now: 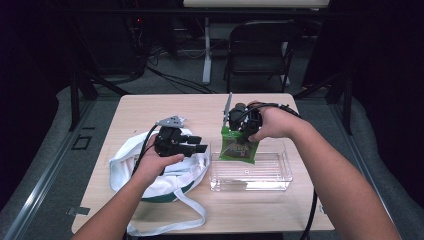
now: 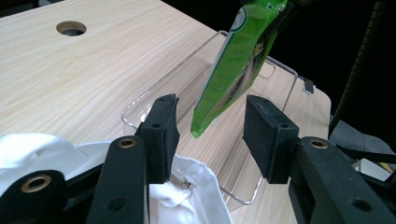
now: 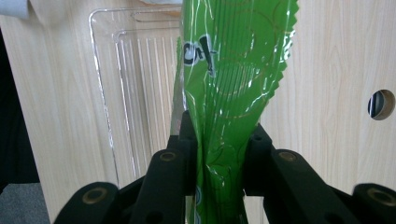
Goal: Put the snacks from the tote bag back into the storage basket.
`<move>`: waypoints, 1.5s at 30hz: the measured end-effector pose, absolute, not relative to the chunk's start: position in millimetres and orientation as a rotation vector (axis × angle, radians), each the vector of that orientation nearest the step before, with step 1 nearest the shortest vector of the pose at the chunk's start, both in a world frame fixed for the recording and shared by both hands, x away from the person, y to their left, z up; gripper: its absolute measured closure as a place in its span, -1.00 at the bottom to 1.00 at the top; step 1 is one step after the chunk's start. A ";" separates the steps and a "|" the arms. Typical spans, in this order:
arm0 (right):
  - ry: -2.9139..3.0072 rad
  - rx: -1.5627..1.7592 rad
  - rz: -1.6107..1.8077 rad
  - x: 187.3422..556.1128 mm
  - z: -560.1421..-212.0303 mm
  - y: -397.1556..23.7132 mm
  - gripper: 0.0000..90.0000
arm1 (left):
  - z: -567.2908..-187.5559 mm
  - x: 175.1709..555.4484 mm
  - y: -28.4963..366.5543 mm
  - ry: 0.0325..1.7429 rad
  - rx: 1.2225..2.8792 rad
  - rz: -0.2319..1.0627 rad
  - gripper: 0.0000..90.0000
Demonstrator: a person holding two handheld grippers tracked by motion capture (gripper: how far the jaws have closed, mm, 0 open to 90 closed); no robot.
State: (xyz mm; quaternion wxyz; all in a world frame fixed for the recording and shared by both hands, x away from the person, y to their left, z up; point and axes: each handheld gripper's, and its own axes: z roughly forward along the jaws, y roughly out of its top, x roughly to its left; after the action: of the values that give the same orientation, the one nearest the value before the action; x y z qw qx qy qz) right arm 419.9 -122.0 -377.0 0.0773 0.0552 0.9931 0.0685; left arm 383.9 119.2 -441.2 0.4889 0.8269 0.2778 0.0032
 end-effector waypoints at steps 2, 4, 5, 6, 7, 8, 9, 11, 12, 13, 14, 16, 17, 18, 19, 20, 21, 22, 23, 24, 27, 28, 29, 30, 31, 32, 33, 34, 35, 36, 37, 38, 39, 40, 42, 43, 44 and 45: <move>2.970 0.169 0.215 420.8 -377.6 -122.9 0.66 | -441.4 384.0 120.6 0.676 2.007 0.003 0.22; 2.972 0.171 0.205 422.0 -377.0 -123.4 0.66 | -441.6 383.9 122.1 0.675 2.010 0.003 0.21; 2.969 0.175 0.203 422.4 -377.0 -123.6 0.66 | -441.9 383.8 122.7 0.676 2.006 -0.002 0.21; 2.970 0.182 0.213 422.8 -377.9 -124.0 0.66 | -441.9 383.7 123.4 0.678 2.003 -0.004 0.21; 2.970 0.182 0.207 423.4 -378.0 -124.1 0.66 | -442.2 383.4 124.0 0.679 1.998 -0.002 0.20; 2.968 0.183 0.202 424.0 -378.3 -124.3 0.66 | -442.4 383.2 124.5 0.681 1.997 -0.001 0.20; 2.967 0.184 0.199 424.3 -378.7 -124.4 0.66 | -442.4 383.1 125.0 0.681 1.999 0.001 0.20; 2.968 0.188 0.196 424.7 -379.2 -124.5 0.66 | -443.0 382.8 126.2 0.682 1.999 -0.001 0.20; 2.968 0.187 0.196 425.2 -379.6 -124.5 0.66 | -443.6 382.9 126.7 0.684 1.998 -0.002 0.20; 2.965 0.188 0.195 425.4 -380.2 -124.4 0.66 | -444.0 382.9 127.4 0.685 1.997 -0.001 0.20; 2.963 0.191 0.191 425.7 -380.6 -124.1 0.66 | -444.3 383.1 128.2 0.688 2.002 -0.003 0.20; 2.957 0.181 0.184 426.8 -381.4 -123.1 0.66 | -445.5 383.2 129.4 0.692 1.995 0.000 0.20; 2.960 0.183 0.187 427.2 -382.1 -122.5 0.66 | -445.5 383.5 130.6 0.692 1.998 -0.003 0.20; 2.959 0.179 0.184 428.0 -382.4 -121.8 0.66 | -445.7 383.5 131.3 0.695 1.995 0.000 0.20; 2.960 0.182 0.186 428.5 -382.8 -121.3 0.66 | -446.1 383.5 132.2 0.698 1.992 0.004 0.20; 2.961 0.182 0.198 429.4 -383.6 -120.8 0.66 | -446.2 383.4 132.7 0.701 1.992 0.003 0.20; 2.961 0.181 0.191 430.0 -383.5 -120.3 0.66 | -446.4 383.4 133.5 0.704 1.994 0.006 0.20; 2.959 0.177 0.194 431.0 -384.3 -119.7 0.66 | -446.7 383.9 134.4 0.701 1.994 0.002 0.20; 2.956 0.166 0.185 431.9 -384.5 -119.0 0.66 | -447.7 384.2 135.0 0.706 1.990 0.003 0.20; 2.954 0.167 0.191 432.7 -386.1 -118.0 0.66 | -448.5 384.4 135.4 0.708 1.989 0.000 0.20; 2.954 0.152 0.187 435.4 -389.5 -114.6 0.66 | -450.3 384.9 136.7 0.715 1.989 -0.002 0.20; 2.954 0.145 0.188 436.3 -391.0 -113.4 0.66 | -450.5 385.1 137.3 0.715 1.994 -0.003 0.20; 2.953 0.136 0.181 437.2 -392.2 -112.2 0.66 | -450.6 385.2 137.8 0.716 1.993 -0.003 0.20; 2.955 0.130 0.177 438.0 -393.5 -110.9 0.66 | -450.8 385.3 138.3 0.717 1.989 0.000 0.20; 2.952 0.122 0.175 438.6 -395.2 -109.7 0.66 | -450.7 385.3 139.0 0.718 1.988 -0.001 0.20; 2.952 0.116 0.168 438.9 -396.4 -108.2 0.66 | -450.6 385.3 139.6 0.720 1.987 0.001 0.20; 2.950 0.107 0.165 439.3 -397.8 -107.0 0.66 | -450.7 385.4 140.2 0.721 1.984 0.002 0.20; 2.953 0.101 0.159 439.8 -398.6 -105.5 0.66 | -450.7 385.2 140.8 0.723 1.981 0.003 0.20; 2.950 0.093 0.162 440.3 -399.8 -104.3 0.66 | -450.5 385.0 141.6 0.724 1.982 0.003 0.20; 2.947 0.088 0.161 440.6 -400.6 -103.1 0.66 | -450.7 384.9 142.4 0.723 1.981 0.004 0.20; 2.944 0.078 0.160 441.4 -401.4 -101.8 0.66 | -450.8 384.6 143.0 0.726 1.981 0.005 0.20; 2.943 0.082 0.165 442.1 -402.5 -100.9 0.66 | -450.9 384.1 143.8 0.728 1.977 0.002 0.20; 2.938 0.083 0.170 443.1 -403.8 -100.1 0.66 | -450.9 384.0 144.7 0.729 1.977 0.002 0.20; 2.938 0.082 0.168 444.4 -404.9 -99.2 0.66 | -451.1 384.1 145.7 0.728 1.975 0.005 0.20; 2.933 0.081 0.155 446.8 -407.3 -97.2 0.66 | -451.2 383.9 147.3 0.733 1.971 0.004 0.20; 2.930 0.082 0.150 447.6 -408.8 -96.3 0.66 | -451.3 383.8 147.9 0.734 1.970 0.006 0.20; 2.929 0.077 0.148 448.7 -410.2 -95.2 0.66 | -451.5 383.7 148.4 0.732 1.971 0.009 0.20; 2.926 0.068 0.154 449.6 -412.1 -94.0 0.66 | -451.8 383.5 148.7 0.734 1.968 0.009 0.20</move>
State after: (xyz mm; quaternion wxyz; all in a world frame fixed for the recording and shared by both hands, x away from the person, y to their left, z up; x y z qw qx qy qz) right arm 449.6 -94.0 -412.1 0.1050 0.0231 0.9928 0.0524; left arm 383.5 148.7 -451.8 0.4972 0.8129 0.3033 0.0037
